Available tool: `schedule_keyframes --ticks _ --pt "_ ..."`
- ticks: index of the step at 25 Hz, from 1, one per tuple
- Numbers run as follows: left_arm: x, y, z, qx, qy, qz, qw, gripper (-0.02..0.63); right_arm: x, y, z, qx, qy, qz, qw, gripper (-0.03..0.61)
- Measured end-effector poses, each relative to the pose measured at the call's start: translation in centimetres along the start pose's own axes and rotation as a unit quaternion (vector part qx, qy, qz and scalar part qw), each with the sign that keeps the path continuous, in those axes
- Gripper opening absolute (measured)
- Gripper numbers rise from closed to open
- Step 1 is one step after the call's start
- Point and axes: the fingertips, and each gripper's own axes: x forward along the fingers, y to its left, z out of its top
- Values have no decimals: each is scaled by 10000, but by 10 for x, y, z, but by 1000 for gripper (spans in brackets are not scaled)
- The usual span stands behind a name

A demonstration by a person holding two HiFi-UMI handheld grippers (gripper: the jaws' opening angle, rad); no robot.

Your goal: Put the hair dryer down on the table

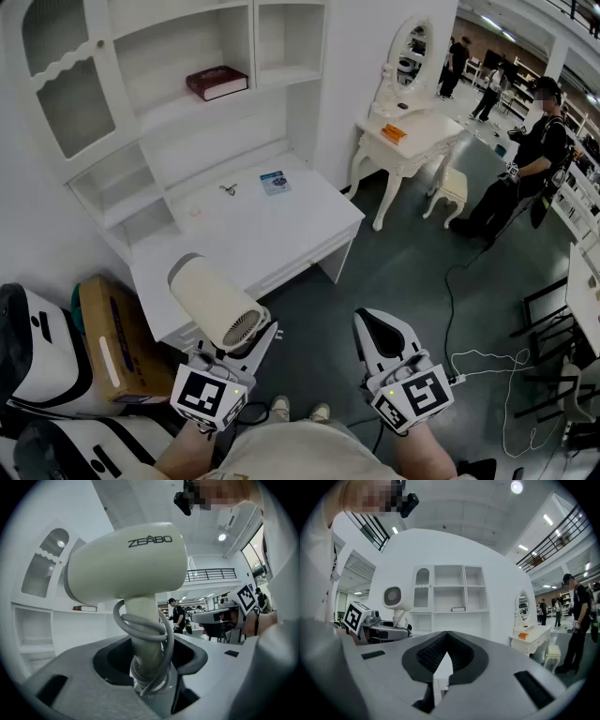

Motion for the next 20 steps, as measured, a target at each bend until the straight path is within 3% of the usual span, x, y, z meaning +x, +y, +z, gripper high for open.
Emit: schedule_keyframes --ticks 20 --pt "4 -21 -2 -10 204 -123 9997 224 -13 3 -4 231 -33 201 9995 20"
